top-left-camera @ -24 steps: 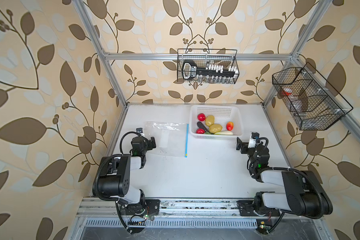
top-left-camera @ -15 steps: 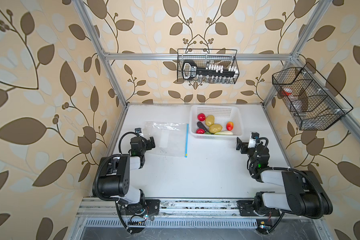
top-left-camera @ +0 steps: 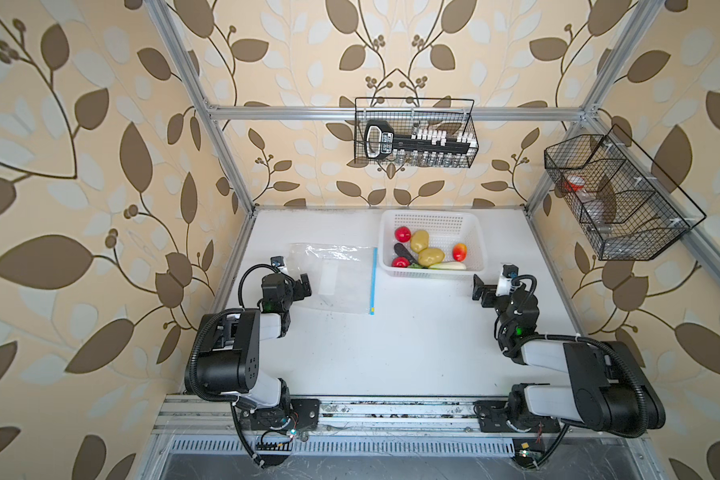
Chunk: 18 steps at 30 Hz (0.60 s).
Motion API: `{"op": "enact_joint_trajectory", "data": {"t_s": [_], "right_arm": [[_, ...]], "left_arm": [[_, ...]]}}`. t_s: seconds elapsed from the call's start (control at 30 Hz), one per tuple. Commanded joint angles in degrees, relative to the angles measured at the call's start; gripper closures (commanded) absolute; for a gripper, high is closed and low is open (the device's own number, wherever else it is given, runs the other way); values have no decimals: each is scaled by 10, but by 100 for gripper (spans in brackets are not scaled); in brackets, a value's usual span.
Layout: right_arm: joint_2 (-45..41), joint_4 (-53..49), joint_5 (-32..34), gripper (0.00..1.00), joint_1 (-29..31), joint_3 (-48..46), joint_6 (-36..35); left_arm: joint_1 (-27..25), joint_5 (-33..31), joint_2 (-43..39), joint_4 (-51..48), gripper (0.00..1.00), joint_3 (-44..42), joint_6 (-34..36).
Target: Place the food in the zip-top bag and seal the zipper
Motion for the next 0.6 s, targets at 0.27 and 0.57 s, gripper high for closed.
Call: {"op": "enact_joint_trajectory", "data": {"t_s": [0.27,0.57], "right_arm": [[4,6,-8,0,-3,0,-6],[5,7,-8,0,-3,0,-6]], "left_arm": [[-4,-3,-1,14,1,1,1],[-16,-14,0,12,1,3,9]]}}
